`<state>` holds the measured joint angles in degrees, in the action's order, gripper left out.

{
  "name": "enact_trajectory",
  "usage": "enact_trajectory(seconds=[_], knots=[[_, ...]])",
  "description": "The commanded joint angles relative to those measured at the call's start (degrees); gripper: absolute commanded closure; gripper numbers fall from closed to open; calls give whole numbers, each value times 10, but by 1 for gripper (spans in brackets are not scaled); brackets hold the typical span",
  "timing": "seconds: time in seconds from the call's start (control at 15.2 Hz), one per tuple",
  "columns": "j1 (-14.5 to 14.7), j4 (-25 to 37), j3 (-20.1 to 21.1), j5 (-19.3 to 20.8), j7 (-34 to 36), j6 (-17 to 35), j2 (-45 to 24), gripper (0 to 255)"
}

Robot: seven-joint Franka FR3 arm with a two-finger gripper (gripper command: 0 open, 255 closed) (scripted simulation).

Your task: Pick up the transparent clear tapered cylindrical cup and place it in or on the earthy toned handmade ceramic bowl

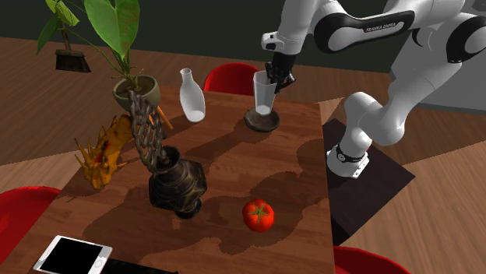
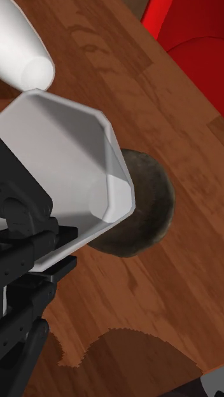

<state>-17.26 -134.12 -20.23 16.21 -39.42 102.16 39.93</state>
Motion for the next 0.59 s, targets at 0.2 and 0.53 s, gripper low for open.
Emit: enact_trajectory(seconds=[0.2,0.53], knots=[[-3,-41,-6,7,5,39,2,255],[-4,-54,-9,9,6,52,3,255]])
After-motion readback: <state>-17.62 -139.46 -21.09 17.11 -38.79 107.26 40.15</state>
